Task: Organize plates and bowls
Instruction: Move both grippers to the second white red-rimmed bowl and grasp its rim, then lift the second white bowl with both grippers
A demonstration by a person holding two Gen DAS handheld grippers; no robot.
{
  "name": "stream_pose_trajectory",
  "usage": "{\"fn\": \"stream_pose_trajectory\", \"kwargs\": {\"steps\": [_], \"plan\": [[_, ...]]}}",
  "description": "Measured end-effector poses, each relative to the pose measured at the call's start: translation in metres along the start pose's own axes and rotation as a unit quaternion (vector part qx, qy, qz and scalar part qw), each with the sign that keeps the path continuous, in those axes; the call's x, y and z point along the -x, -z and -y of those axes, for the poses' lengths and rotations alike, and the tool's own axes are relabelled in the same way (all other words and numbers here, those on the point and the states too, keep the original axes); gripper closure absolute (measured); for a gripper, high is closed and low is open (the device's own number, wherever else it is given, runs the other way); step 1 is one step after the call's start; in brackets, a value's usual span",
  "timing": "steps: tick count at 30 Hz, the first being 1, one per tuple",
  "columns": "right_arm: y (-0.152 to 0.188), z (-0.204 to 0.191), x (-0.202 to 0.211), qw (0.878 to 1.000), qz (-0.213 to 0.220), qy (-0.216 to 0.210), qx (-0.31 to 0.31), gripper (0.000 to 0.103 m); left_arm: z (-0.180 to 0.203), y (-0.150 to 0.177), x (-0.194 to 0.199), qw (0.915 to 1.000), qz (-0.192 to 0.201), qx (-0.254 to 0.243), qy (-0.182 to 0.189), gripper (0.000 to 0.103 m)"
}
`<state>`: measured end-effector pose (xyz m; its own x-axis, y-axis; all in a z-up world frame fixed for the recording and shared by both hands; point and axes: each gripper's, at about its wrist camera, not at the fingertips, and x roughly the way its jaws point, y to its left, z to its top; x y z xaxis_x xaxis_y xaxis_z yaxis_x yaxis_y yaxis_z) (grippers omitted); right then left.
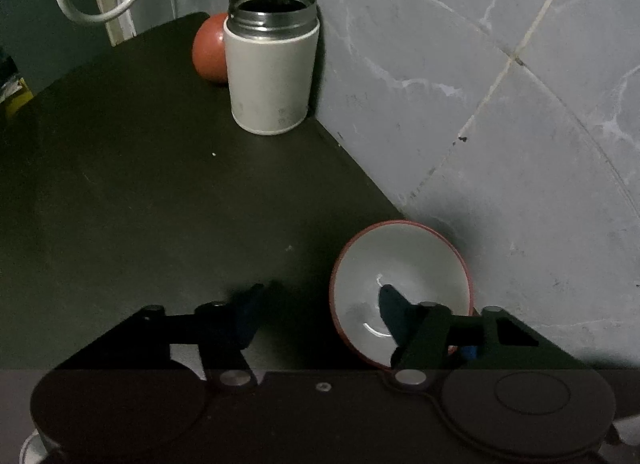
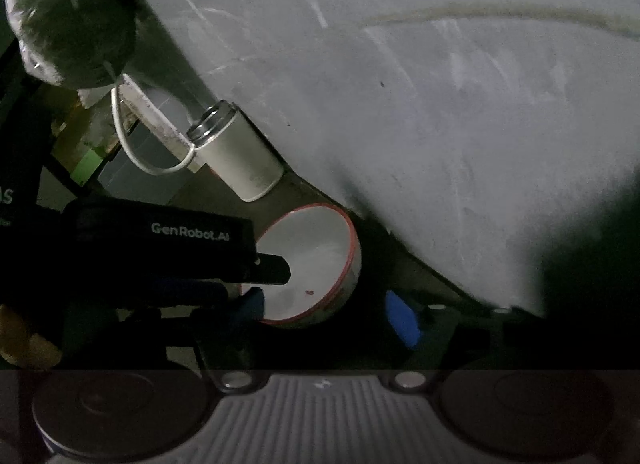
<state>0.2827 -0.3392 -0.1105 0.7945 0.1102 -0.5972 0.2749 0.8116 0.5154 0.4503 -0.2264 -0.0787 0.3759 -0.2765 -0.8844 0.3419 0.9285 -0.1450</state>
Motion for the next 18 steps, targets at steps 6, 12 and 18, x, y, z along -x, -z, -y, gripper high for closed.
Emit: {"fn": "stream_pose_trajectory", "kwargs": {"steps": [6,12,18], "plan": [[-0.002,0.001,-0.002,1.000,0.008,-0.002,-0.015,0.046,0.000,0.001,-0.007,0.9999,-0.010,0.010,0.008,0.064],[-0.002,0.000,-0.009,1.000,0.007,0.000,-0.028,0.061,0.001,0.003,-0.010,0.9997,-0.010,0.015,0.016,0.082],[-0.001,0.004,-0.013,0.999,0.006,0.006,-0.032,0.069,0.001,0.003,-0.011,0.9996,-0.003,0.021,0.019,0.088]]}}
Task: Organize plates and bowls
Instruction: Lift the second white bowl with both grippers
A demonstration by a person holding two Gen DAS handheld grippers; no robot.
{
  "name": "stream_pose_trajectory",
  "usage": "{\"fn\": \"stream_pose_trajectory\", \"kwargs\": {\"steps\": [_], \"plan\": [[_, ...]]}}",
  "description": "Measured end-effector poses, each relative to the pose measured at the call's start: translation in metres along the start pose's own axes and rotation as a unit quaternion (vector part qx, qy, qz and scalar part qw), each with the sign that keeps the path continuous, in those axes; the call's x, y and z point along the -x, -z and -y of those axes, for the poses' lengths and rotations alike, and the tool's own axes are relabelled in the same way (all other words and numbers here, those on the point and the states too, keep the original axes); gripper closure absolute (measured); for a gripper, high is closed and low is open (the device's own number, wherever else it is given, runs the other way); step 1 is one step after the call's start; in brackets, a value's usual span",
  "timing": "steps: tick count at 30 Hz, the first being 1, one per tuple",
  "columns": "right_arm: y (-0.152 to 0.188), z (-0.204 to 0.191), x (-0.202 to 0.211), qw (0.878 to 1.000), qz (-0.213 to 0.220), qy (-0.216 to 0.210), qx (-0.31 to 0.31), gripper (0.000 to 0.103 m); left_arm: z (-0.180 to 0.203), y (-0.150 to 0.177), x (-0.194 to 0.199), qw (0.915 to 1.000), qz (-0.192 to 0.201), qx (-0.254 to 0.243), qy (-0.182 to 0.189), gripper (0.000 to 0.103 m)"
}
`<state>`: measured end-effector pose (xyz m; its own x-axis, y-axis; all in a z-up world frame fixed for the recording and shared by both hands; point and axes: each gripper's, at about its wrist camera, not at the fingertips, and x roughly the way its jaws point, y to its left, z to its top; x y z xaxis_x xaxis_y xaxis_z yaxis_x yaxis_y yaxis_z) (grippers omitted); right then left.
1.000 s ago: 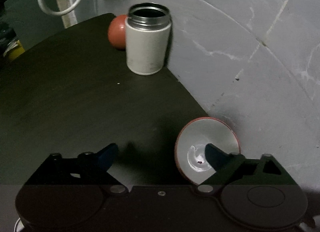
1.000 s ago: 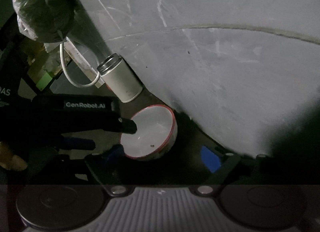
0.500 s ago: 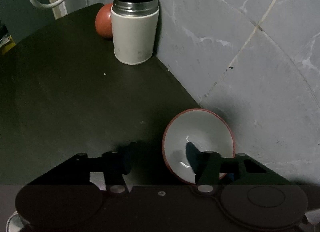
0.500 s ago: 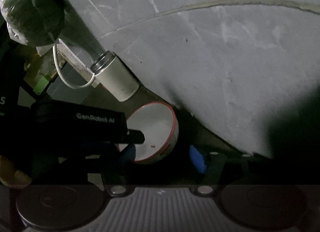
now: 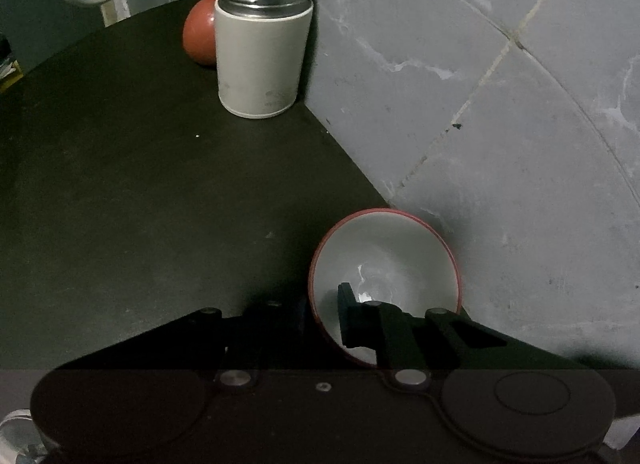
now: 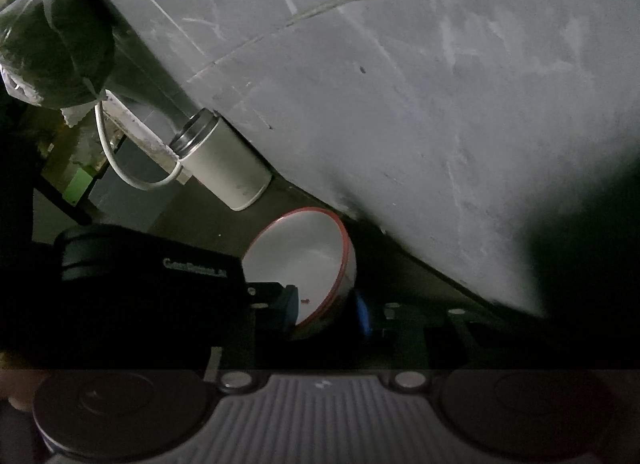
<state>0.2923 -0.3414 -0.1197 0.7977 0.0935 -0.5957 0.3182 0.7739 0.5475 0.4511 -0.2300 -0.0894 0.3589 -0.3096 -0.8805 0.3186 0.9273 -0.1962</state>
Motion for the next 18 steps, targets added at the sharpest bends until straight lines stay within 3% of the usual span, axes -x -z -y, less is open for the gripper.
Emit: {"fn": "stream_pose_trajectory", "kwargs": {"steps": [18], "plan": [[0.006,0.000,0.012,1.000,0.006,-0.003,0.027,0.079,-0.006,0.027,0.027,0.9984,0.054,-0.008,0.017,0.094]]}}
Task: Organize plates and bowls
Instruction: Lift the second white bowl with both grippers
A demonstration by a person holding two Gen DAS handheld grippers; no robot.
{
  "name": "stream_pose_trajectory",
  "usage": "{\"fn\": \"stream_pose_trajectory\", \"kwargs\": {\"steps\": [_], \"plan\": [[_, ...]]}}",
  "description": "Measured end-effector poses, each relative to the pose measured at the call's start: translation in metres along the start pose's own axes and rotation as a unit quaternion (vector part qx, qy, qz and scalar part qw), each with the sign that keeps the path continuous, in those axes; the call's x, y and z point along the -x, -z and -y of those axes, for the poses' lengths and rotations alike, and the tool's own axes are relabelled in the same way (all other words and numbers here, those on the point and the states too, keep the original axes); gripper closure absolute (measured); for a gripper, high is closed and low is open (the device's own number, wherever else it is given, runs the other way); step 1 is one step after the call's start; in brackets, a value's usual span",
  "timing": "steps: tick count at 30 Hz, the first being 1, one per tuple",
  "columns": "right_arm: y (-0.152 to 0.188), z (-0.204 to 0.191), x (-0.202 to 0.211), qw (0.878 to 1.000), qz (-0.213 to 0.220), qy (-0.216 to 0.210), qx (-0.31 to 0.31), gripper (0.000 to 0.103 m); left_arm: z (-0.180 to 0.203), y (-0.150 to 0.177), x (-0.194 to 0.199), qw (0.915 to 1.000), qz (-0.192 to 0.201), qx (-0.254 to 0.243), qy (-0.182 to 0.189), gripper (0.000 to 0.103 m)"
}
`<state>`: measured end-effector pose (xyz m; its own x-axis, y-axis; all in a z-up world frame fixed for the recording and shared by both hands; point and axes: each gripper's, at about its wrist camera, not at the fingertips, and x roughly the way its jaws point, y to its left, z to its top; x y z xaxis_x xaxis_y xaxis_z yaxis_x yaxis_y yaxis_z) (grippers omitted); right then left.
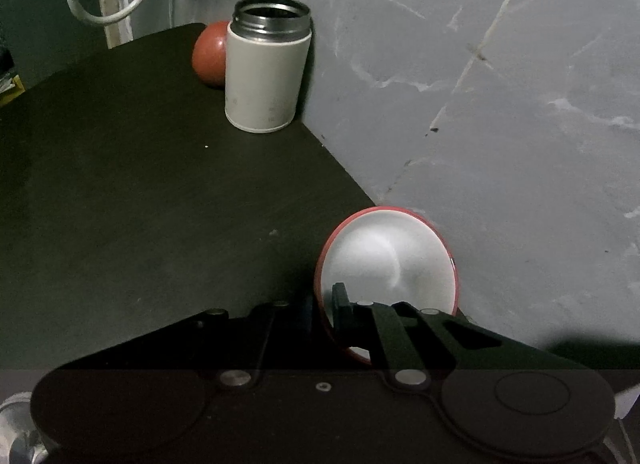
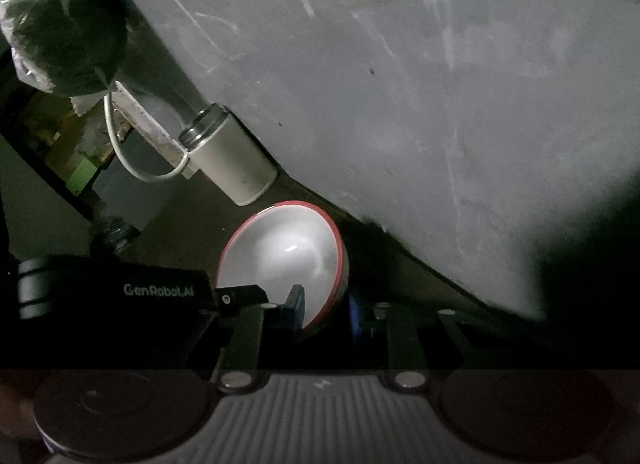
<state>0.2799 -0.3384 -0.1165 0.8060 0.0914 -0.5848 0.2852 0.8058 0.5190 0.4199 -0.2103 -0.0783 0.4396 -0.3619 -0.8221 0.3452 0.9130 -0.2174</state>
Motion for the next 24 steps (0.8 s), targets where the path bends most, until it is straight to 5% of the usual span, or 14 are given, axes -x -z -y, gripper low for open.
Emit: {"fn": "stream_pose_trajectory", "kwargs": {"steps": [24], "plan": [[0.026,-0.057,0.102,0.994,0.052,-0.034,0.089,0.079,-0.017,0.051,0.117,0.9944,0.093,-0.009,0.050,0.094]]}}
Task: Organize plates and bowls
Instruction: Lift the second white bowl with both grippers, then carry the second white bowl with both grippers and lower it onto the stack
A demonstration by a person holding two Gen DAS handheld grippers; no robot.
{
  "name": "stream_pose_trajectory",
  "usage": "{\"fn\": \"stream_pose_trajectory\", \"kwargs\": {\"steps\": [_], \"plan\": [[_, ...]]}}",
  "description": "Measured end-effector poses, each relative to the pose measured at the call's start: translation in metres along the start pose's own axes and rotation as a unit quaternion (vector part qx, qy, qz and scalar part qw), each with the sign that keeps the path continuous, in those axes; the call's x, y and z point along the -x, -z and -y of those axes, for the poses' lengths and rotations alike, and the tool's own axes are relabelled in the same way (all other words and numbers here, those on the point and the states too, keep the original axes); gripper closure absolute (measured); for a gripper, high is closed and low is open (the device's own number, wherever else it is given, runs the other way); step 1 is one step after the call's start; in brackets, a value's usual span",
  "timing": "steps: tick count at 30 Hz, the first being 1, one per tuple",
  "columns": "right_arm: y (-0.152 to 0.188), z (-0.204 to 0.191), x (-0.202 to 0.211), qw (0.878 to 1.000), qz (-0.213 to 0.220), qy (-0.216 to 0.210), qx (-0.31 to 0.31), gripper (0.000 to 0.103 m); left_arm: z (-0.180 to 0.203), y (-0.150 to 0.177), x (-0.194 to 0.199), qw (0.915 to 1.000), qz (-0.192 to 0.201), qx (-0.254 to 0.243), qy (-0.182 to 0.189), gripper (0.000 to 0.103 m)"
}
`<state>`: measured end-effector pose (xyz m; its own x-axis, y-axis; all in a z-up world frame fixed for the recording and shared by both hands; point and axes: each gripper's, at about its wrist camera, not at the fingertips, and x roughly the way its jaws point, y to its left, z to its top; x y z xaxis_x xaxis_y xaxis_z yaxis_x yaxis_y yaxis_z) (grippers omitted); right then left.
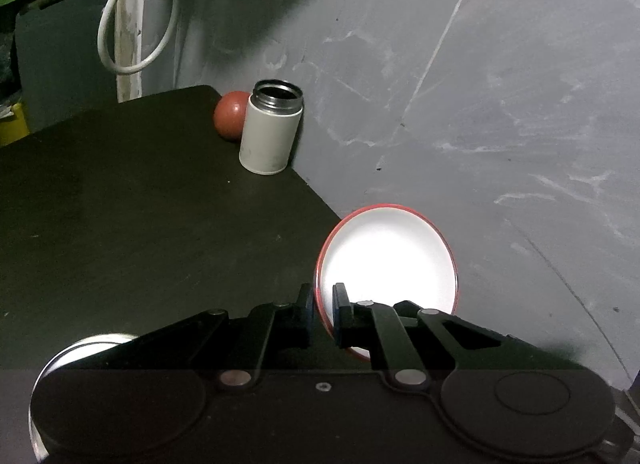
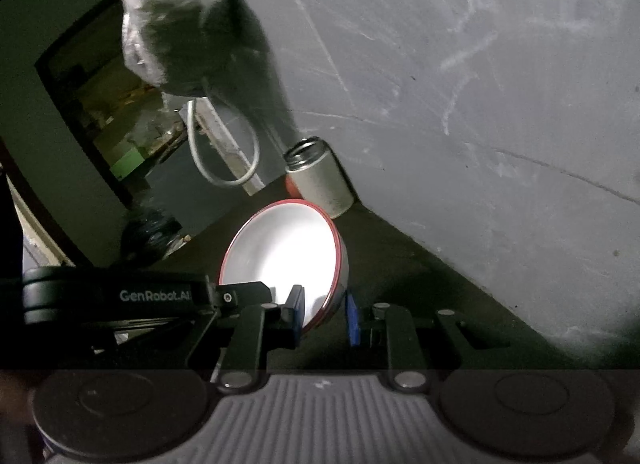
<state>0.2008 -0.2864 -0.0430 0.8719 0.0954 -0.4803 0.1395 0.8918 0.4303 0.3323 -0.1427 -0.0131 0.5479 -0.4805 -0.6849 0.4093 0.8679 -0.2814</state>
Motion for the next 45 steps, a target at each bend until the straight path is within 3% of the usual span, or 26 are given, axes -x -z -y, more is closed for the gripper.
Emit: {"fn": "stream_pose_trajectory", "kwargs": {"steps": [9,20,34,45], "plan": [[0.014,-0.028,0.036,0.999,-0.011,-0.009,0.044,0.079,-0.013,0.029,0.040,0.9995,0.011,0.009,0.028,0.094],[0.043,-0.049,0.076,0.992,-0.058,-0.027,0.107,0.078,-0.027,0.071,0.073,0.9984,-0.008,0.028,0.049,0.094],[0.078,-0.058,0.084,0.975,-0.158,0.014,0.153,0.078,-0.030,0.106,0.062,0.9950,-0.084,0.034,0.041,0.094],[0.082,-0.053,0.082,0.969,-0.193,0.025,0.150,0.078,-0.026,0.114,0.046,0.9910,-0.126,0.031,0.033,0.094]]}}
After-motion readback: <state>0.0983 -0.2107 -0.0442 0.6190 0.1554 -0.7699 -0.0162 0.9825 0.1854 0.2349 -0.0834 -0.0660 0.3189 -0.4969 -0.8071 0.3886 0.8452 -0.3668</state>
